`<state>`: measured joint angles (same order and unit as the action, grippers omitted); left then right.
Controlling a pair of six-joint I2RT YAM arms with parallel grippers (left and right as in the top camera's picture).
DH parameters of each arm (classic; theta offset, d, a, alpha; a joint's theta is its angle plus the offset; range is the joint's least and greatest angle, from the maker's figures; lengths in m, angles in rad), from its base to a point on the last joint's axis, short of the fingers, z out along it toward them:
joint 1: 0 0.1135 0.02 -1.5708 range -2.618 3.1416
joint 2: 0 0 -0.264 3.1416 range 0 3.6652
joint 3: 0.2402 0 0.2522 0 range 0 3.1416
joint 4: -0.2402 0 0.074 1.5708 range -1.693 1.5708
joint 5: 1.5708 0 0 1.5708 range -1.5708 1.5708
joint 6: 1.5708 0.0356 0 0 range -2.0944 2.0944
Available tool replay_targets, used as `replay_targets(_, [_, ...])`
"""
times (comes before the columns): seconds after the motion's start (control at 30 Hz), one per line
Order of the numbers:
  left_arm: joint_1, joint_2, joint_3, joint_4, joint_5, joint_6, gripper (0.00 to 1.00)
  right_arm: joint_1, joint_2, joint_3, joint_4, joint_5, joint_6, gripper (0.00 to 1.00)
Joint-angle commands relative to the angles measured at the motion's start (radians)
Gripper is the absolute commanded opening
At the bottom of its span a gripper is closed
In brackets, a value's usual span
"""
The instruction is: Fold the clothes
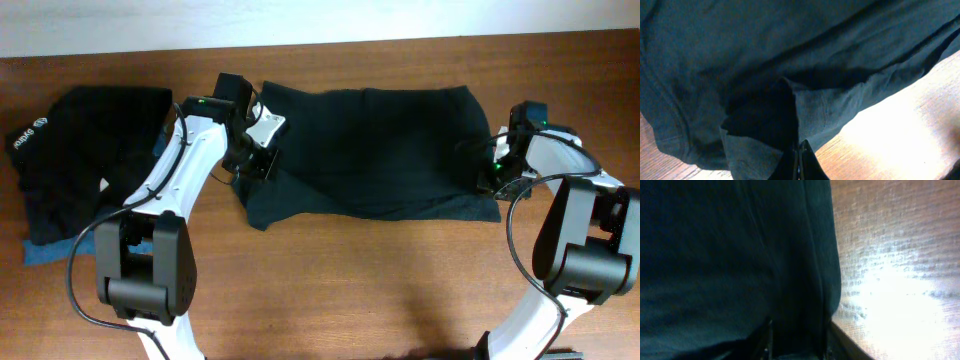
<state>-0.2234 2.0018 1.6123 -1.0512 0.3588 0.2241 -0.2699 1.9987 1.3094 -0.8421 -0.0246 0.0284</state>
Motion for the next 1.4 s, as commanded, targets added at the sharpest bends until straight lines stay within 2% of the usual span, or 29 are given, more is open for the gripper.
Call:
replay_targets(0.0, [0.001,-0.021,0.005,0.003,-0.007,0.01,0.01,-0.006,0.006,-0.015,-0.021,0.043,0.006,0.39])
replay_targets(0.77, [0.001,-0.021,0.005,0.014,-0.007,0.01,0.01,-0.006,0.005,0.074,-0.154,0.064,0.007,0.38])
replay_targets(1.07, [0.001,-0.021,0.005,0.018,-0.007,0.01,0.01,-0.006,0.005,0.074,-0.159,0.063,0.006,0.2])
replay_targets(1.37, [0.001,-0.021,0.005,0.018,-0.007,0.01,0.0,-0.006,0.005,0.074,-0.181,0.063,0.006,0.28])
